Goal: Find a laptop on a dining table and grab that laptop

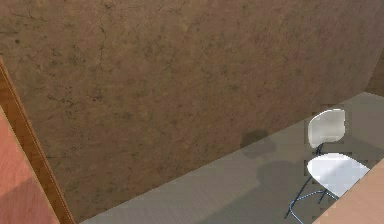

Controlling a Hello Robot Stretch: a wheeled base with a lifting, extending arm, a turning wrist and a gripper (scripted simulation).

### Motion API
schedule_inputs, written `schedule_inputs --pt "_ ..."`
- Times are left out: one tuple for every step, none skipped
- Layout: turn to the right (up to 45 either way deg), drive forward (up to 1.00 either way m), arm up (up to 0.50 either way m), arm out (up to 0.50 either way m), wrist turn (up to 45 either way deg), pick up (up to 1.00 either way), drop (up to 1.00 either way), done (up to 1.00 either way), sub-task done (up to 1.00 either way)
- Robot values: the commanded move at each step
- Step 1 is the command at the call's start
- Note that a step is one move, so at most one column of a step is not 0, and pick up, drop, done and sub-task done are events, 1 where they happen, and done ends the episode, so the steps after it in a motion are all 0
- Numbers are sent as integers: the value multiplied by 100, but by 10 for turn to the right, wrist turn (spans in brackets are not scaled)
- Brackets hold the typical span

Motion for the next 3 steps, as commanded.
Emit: schedule_inputs --pt "0 0 50 0 0 0 0 0 0" --pt "0 0 32 0 0 0 0 0 0" --pt "0 0 0 20 0 0 0 0 0"
